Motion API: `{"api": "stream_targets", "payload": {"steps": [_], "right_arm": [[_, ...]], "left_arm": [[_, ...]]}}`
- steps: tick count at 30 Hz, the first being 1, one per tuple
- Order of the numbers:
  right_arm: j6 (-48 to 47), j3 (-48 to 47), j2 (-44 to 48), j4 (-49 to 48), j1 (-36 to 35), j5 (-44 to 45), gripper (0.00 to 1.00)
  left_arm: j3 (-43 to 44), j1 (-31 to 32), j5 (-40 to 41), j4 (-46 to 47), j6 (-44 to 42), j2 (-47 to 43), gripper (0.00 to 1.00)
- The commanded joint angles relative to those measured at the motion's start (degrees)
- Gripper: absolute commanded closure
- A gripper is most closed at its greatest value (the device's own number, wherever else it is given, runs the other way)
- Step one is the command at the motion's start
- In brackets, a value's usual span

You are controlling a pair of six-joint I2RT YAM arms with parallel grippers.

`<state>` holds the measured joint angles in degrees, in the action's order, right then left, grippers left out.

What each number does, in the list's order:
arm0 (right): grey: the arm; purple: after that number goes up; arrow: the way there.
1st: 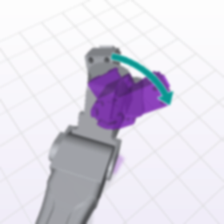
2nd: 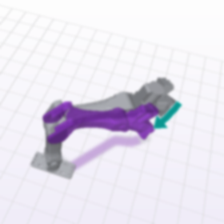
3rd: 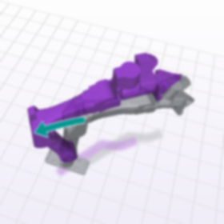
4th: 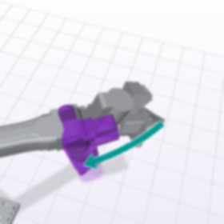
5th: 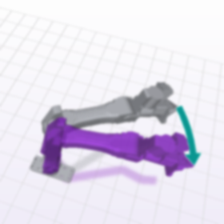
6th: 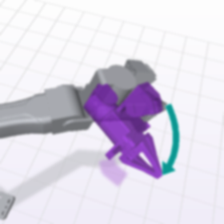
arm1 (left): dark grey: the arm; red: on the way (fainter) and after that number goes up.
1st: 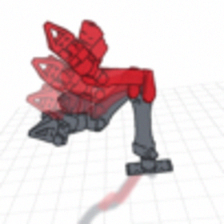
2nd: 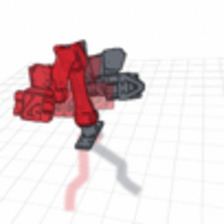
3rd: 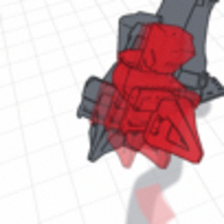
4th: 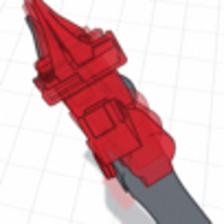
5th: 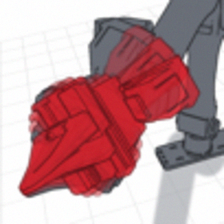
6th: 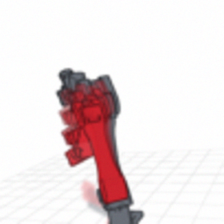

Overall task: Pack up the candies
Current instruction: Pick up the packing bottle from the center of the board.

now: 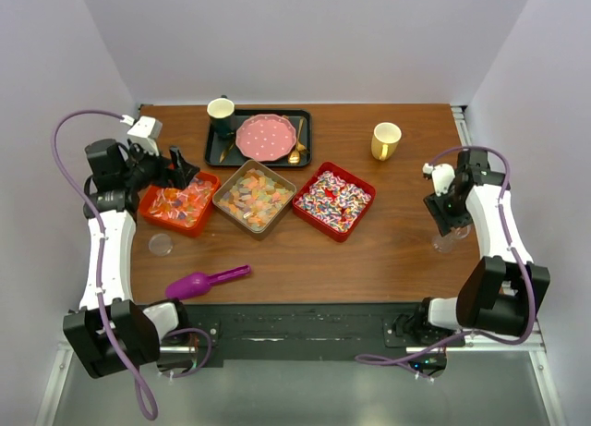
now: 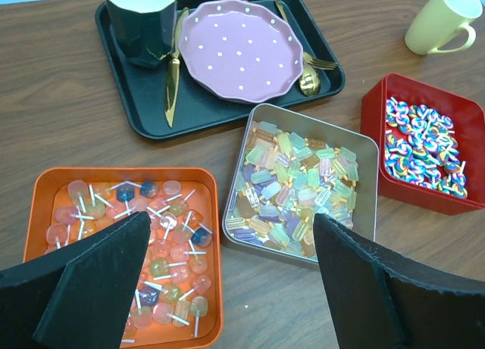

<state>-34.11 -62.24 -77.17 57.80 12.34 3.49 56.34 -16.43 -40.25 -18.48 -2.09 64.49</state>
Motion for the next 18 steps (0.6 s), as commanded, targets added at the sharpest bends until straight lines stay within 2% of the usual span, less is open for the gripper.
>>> {"api": "stream_targets", "payload": {"steps": [1,5,9,14,18], "right_arm": [[-3.9,1.8,-0.4,-2.3,0.1,-1.2,0.48],[-5.4,3.7,0.5,-3.3,0.1,-2.5,0.55],[-6.7,4.4,1.7,-1.8,0.1,-4.5,0.73],[-9.0,4.8,4.9,-0.1,-0.3,-7.0,0.82],[-9.6,2.5,8.3,4.8,-6.0,-9.5,0.89]], "left_arm": [[-0.4,-0.2,0.1,1.6,0.4,0.6,0.07],[-0.2,-0.2,0.3,1.3,0.2,1.0,0.07],[0.4,-0.3,0.1,1.2,-0.1,1.6,0.07],[0.7,-0.2,0.2,1.9,-0.3,2.4,0.08],[0.4,-0.2,0.0,1.9,-0.9,2.1,0.08]]}}
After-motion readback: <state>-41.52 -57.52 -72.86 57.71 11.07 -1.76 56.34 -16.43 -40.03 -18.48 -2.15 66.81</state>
